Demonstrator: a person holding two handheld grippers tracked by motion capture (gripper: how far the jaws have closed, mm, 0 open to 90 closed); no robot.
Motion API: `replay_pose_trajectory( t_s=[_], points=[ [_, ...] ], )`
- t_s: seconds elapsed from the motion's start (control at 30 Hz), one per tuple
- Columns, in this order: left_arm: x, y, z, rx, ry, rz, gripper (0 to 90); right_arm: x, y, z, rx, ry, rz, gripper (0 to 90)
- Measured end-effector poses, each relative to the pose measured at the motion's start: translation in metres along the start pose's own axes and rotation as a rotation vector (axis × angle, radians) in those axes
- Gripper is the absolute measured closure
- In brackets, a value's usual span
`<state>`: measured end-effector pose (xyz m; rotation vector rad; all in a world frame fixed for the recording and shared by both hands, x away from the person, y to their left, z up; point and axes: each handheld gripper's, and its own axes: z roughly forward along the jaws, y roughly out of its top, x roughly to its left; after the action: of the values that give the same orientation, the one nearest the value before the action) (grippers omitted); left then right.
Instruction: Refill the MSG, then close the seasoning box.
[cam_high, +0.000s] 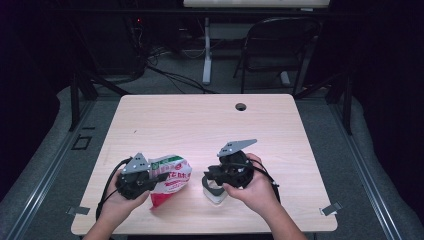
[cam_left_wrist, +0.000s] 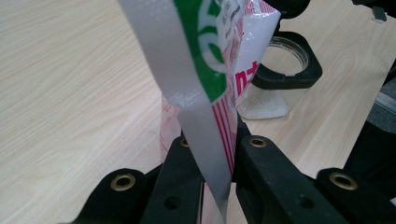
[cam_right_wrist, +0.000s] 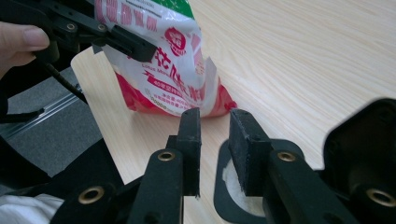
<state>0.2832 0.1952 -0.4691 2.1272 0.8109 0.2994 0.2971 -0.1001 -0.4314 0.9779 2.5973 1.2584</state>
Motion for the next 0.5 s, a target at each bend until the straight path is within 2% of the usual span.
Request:
replay_pose_trajectory(
  t_s=[0.27, 0.5],
  points=[
    [0.003, -0.009, -0.002, -0.004, -0.009, -0.029, 89.7, 0.01, 0.014, 0.016, 0.035, 0.04, -0.031, 73.8],
    [0.004, -0.015, -0.005, -0.017, -0.021, -0.032, 88.9, 0.023, 0.023, 0.03, 0.053, 0.079, -0.06, 72.4]
  ],
)
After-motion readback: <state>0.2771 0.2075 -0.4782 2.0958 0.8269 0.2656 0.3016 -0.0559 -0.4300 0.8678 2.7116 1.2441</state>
